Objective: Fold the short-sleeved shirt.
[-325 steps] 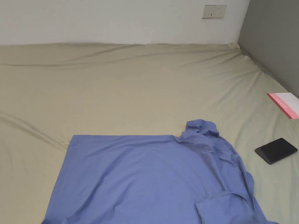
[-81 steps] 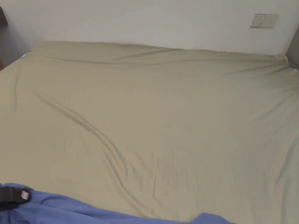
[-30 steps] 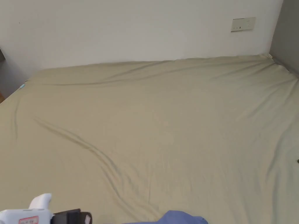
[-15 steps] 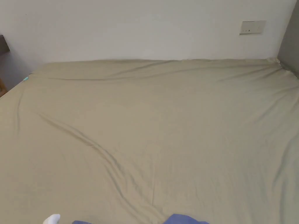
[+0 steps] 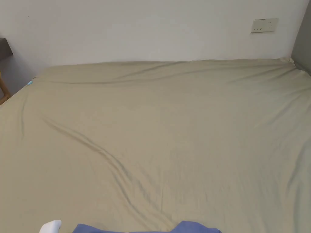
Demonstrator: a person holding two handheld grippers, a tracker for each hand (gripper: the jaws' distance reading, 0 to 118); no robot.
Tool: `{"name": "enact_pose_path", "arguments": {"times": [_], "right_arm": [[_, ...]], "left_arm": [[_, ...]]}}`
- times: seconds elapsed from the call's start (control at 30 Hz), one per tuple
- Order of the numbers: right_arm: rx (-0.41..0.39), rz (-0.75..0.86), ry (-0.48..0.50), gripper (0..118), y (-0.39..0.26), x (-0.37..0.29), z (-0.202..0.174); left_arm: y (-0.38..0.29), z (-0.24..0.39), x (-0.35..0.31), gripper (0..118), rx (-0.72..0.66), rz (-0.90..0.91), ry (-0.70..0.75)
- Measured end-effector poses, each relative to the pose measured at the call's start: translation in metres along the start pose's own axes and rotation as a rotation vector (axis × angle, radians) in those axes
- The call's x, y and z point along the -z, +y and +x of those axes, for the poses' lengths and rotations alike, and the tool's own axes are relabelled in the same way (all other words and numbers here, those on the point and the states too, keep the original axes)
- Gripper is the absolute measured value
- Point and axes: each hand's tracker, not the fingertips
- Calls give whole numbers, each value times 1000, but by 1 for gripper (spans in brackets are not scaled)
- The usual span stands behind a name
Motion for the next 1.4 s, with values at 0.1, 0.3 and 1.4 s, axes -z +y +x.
{"name": "enact_pose_path", "arguments": {"times": [0.1,0.3,1.4], "right_arm": [[5,0,0,8,-1,-1,2],[-20,-1,-28,8,-3,-8,3],[20,-37,-34,9,-10,-2,14]], "left_arm": [[1,5,5,27,71,-59,74],[1,-9,-9,95,-47,100,212],[-2,8,-14,23,5,106,156]]}}
